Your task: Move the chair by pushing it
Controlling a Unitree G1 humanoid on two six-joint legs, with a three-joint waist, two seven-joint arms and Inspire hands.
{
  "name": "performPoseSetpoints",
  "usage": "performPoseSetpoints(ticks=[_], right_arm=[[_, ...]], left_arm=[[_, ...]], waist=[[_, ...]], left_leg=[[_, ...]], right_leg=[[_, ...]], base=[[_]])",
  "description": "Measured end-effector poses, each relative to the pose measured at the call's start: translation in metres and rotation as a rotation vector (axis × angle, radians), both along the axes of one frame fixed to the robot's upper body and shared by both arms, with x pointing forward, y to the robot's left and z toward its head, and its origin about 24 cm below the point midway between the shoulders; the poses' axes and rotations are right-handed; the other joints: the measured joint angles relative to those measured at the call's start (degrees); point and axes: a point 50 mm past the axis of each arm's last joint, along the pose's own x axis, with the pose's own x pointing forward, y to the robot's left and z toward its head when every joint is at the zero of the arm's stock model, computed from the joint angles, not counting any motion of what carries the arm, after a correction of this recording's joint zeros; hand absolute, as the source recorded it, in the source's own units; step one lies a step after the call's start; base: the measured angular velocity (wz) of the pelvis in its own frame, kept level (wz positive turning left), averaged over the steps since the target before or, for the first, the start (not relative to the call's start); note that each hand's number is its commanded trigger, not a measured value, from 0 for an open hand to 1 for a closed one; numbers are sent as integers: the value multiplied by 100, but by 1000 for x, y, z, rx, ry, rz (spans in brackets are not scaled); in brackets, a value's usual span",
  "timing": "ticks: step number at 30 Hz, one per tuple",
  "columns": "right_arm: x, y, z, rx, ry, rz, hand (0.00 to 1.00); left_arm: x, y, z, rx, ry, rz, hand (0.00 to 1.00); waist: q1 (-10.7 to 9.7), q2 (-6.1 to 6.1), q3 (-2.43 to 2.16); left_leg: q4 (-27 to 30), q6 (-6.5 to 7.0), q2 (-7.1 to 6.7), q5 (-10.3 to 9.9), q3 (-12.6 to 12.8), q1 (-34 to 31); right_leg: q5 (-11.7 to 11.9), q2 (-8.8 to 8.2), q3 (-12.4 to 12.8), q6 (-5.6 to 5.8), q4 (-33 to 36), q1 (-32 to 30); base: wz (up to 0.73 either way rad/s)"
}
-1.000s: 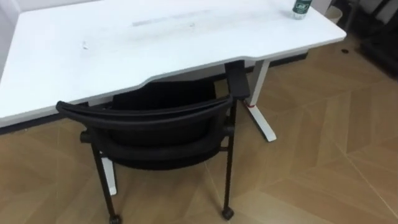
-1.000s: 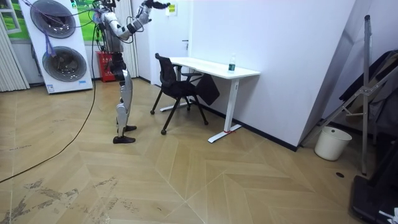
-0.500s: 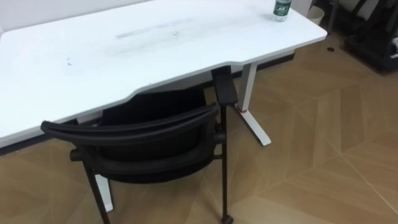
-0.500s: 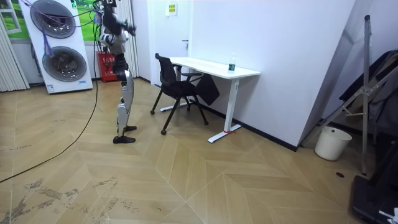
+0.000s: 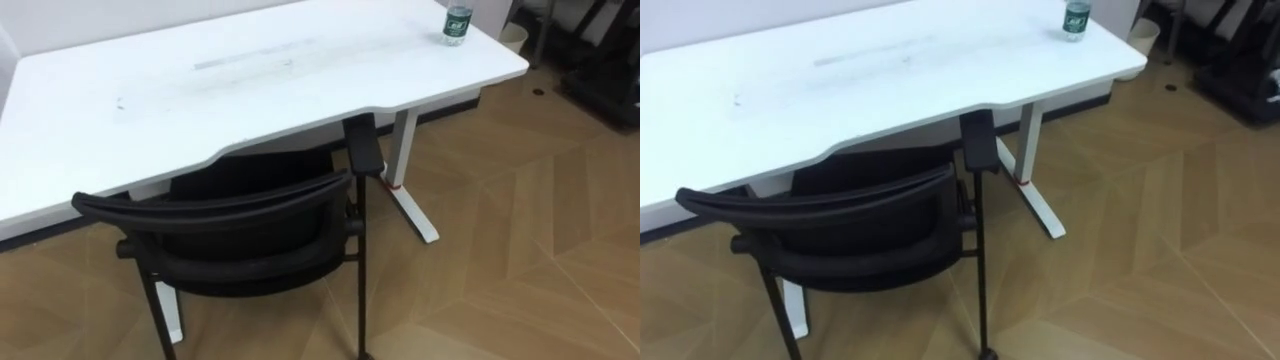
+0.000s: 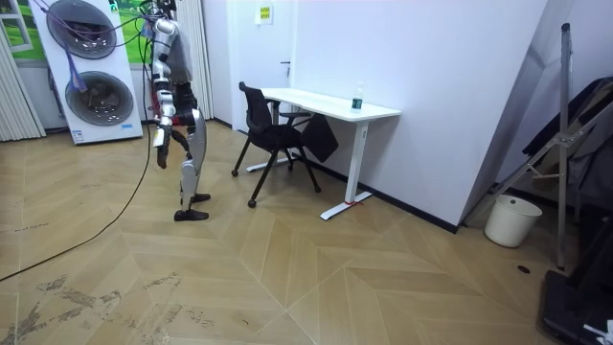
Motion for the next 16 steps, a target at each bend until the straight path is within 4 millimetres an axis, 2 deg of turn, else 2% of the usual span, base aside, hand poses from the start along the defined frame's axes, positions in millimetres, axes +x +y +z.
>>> performPoseSetpoints(ticks=[3,7,9,11,15,16], right_arm=[[19,15,-12,119,-29,118,0],[53,33,-22,251,-113,278,0],[65,39,-25,299,-133,357,0],[80,47,-28,348,-144,469,0],[93,60,-30,412,-166,595,0],[94,63,-31,427,-167,617,0]], left_arm=[[13,-17,-12,-154,3,-119,0],[43,-36,-25,-303,-13,-283,0],[57,-38,-27,-333,-29,-342,0],[77,-41,-30,-352,-63,-401,0],[109,-48,-31,-373,-115,-498,0],[115,-50,-32,-387,-125,-528,0]], waist=[[-16,-2,1],[-21,-31,14],[-15,-55,31],[-22,-103,85],[-23,-157,101],[-22,-165,123]], left_leg=[[-11,19,-7,11,2,8],[-23,29,-4,21,2,15],[7,24,-5,20,-13,9],[-4,10,-10,11,-28,-16],[-35,-6,-12,0,-42,-90],[-41,-13,-14,-6,-58,-94]], right_leg=[[1,0,14,0,-1,4],[2,6,-16,-3,-7,9],[0,4,-51,-7,-18,15],[-5,8,-64,-11,-57,11],[-1,19,-77,-15,-111,-43],[0,21,-88,-16,-108,-50]], base=[[0],[1],[5],[3],[2],[0]])
